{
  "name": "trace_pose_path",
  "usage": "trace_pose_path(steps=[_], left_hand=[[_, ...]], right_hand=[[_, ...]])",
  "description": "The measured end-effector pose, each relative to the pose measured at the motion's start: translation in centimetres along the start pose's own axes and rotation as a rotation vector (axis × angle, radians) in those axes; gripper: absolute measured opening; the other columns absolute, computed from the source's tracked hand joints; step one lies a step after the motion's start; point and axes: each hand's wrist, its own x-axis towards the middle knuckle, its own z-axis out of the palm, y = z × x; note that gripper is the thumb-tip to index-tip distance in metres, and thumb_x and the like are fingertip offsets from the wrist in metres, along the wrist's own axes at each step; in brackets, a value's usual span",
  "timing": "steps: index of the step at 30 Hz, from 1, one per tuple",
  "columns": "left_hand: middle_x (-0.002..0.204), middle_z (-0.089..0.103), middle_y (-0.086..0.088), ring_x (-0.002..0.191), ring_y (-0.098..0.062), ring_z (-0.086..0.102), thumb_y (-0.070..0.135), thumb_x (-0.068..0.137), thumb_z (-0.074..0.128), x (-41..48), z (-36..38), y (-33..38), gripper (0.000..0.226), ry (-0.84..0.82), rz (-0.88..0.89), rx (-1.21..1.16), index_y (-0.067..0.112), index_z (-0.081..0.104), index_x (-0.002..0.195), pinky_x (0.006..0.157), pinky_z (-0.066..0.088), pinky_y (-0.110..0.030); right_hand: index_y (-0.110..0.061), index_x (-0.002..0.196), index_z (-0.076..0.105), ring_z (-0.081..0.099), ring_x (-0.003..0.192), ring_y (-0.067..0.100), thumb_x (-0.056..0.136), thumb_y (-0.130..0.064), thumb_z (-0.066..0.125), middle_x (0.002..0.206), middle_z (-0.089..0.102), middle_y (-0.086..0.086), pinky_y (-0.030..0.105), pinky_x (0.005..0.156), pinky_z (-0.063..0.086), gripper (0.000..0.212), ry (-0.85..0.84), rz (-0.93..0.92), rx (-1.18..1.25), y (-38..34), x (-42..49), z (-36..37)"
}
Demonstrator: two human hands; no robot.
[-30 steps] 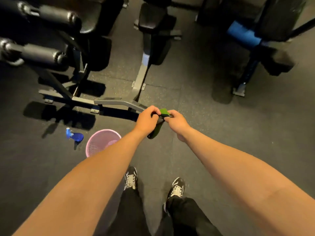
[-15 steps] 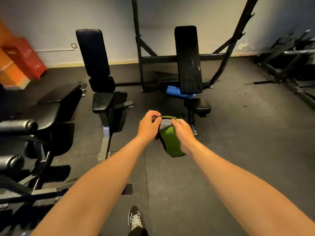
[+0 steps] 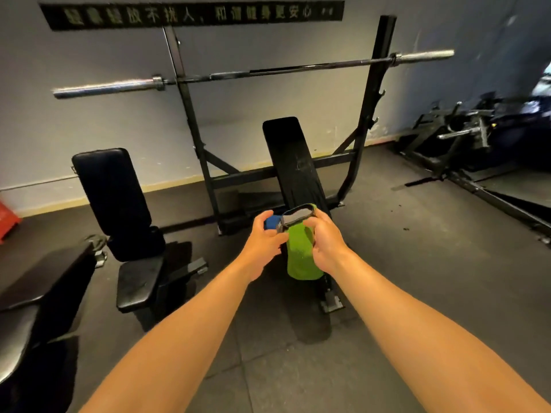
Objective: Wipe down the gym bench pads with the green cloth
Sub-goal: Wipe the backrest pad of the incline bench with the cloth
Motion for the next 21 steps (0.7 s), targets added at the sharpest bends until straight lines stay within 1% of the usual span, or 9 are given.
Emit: trace_pose_path(steps=[4, 6, 9, 11, 12, 14, 17, 19, 21], left_hand=[[0.113, 0.063, -0.007, 0.103, -0.017, 0.06, 0.018, 0.097, 0.064, 8.0, -2.0, 2.9, 0.054, 0.094, 0.029, 0.016, 0.042, 0.037, 0.138, 0.089, 0.051, -0.041], [0.112, 0.064, -0.01, 0.099, -0.021, 0.063, 0.022, 0.099, 0.061, 11.8, -2.6, 3.6, 0.041, 0.135, 0.049, 0.063, 0.047, 0.043, 0.126, 0.089, 0.055, -0.043], [0.109, 0.066, -0.012, 0.098, -0.027, 0.069, 0.019, 0.102, 0.054, 17.2, -3.6, 5.2, 0.027, 0.175, 0.074, 0.077, 0.044, 0.05, 0.111, 0.086, 0.059, -0.051], [0.109, 0.066, -0.014, 0.097, -0.029, 0.07, 0.015, 0.103, 0.05, 21.1, -4.2, 6.0, 0.02, 0.145, 0.087, 0.07, 0.033, 0.055, 0.111, 0.079, 0.062, -0.044], [0.11, 0.066, -0.013, 0.096, -0.027, 0.071, 0.013, 0.104, 0.049, 23.0, -4.5, 6.3, 0.018, 0.12, 0.098, 0.079, 0.028, 0.057, 0.111, 0.075, 0.062, -0.038], [0.11, 0.068, -0.012, 0.094, -0.024, 0.072, 0.011, 0.105, 0.047, 27.7, -4.7, 7.3, 0.019, 0.071, 0.106, 0.089, 0.02, 0.061, 0.112, 0.071, 0.059, -0.029], [0.113, 0.07, -0.012, 0.097, -0.023, 0.071, 0.012, 0.104, 0.05, 35.7, -4.5, 8.9, 0.022, 0.008, 0.067, 0.101, 0.02, 0.063, 0.12, 0.085, 0.058, -0.035], [0.119, 0.069, -0.008, 0.106, -0.022, 0.069, 0.016, 0.101, 0.056, 40.7, -4.5, 10.4, 0.023, -0.023, 0.027, 0.129, 0.027, 0.062, 0.121, 0.097, 0.055, -0.043], [0.124, 0.065, -0.005, 0.112, -0.022, 0.065, 0.019, 0.097, 0.063, 44.8, -4.8, 11.8, 0.029, -0.048, 0.028, 0.183, 0.033, 0.061, 0.122, 0.1, 0.053, -0.044]], right_hand=[[-0.033, 0.151, 0.034, 0.062, 0.114, 0.029, 0.094, 0.002, 0.055, 0.137, 0.055, 0.007, 0.05, 0.094, 0.055, 0.071, -0.024, -0.007, -0.201, -3.3, 5.7, 3.0], [-0.033, 0.152, 0.033, 0.06, 0.115, 0.028, 0.094, 0.005, 0.054, 0.135, 0.052, 0.005, 0.046, 0.092, 0.056, 0.073, -0.015, -0.004, -0.273, -4.3, 9.1, 3.8], [-0.03, 0.141, 0.049, 0.065, 0.107, 0.027, 0.092, 0.005, 0.056, 0.129, 0.06, 0.009, 0.038, 0.076, 0.06, 0.061, -0.001, -0.008, -0.291, -5.8, 15.0, 4.9], [-0.029, 0.128, 0.058, 0.069, 0.098, 0.027, 0.091, 0.003, 0.059, 0.119, 0.064, 0.013, 0.033, 0.064, 0.058, 0.049, 0.026, -0.03, -0.298, -6.3, 19.2, 5.7], [-0.028, 0.121, 0.06, 0.069, 0.096, 0.028, 0.09, 0.002, 0.061, 0.115, 0.064, 0.013, 0.034, 0.063, 0.059, 0.043, 0.045, -0.045, -0.296, -6.7, 21.0, 6.0], [-0.026, 0.111, 0.061, 0.068, 0.096, 0.031, 0.089, 0.001, 0.063, 0.111, 0.063, 0.014, 0.04, 0.071, 0.061, 0.035, 0.073, -0.08, -0.277, -7.7, 25.8, 6.5], [-0.025, 0.1, 0.067, 0.067, 0.098, 0.029, 0.089, -0.002, 0.063, 0.109, 0.066, 0.012, 0.046, 0.083, 0.06, 0.026, 0.079, -0.115, -0.264, -9.5, 33.5, 7.4], [-0.025, 0.096, 0.07, 0.067, 0.098, 0.029, 0.09, -0.002, 0.063, 0.108, 0.067, 0.012, 0.048, 0.086, 0.059, 0.026, 0.081, -0.125, -0.262, -10.9, 38.4, 8.1], [-0.026, 0.095, 0.073, 0.067, 0.099, 0.03, 0.091, -0.002, 0.062, 0.108, 0.069, 0.012, 0.05, 0.088, 0.057, 0.027, 0.061, -0.123, -0.263, -12.3, 42.5, 9.1]])
